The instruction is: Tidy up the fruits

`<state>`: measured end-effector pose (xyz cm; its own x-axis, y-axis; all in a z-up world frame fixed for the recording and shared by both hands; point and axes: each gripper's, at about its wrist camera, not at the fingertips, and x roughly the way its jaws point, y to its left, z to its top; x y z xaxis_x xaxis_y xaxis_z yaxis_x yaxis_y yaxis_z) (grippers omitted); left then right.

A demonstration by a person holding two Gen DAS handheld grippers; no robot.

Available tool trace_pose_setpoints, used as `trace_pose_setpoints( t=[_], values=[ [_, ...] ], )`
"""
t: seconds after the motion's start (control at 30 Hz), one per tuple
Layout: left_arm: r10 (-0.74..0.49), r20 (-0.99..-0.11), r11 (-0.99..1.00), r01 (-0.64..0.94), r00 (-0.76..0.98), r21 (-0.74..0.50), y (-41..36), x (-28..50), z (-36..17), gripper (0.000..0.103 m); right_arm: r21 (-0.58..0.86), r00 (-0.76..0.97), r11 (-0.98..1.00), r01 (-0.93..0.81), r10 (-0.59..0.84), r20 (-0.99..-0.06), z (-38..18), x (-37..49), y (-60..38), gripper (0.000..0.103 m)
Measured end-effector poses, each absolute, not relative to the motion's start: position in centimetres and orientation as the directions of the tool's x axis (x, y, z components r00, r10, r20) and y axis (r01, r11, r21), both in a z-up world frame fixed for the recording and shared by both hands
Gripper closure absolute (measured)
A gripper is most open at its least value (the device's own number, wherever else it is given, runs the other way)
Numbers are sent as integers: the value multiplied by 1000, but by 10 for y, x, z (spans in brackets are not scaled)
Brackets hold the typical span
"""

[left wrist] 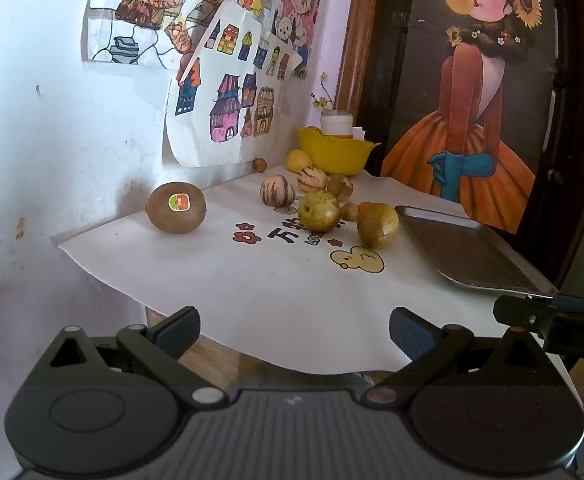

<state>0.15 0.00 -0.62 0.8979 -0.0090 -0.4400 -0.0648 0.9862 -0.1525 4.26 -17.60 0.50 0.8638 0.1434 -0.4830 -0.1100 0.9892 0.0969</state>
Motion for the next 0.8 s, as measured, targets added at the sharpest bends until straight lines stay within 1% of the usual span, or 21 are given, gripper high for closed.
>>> trace_pose_setpoints(
  t=[0.27,0.47,0.57,0.8],
  values=[
    [-19,-450,982,-67,893,-176,10,11,-4,0,67,864,989,-128,145,-482,10,54,-179,1],
    [29,-452,979,-117,892,-169,28,28,1,0,40,873,987,-157,158,-462,18,76,-180,1],
    [50,-455,978,-136,889,-160,35,36,4,1,26,865,980,-196,186,-466,20,90,-174,0],
    [76,-474,972,-170,878,-160,56,61,9,1,-28,819,935,-353,295,-492,28,131,-147,1]
  ],
)
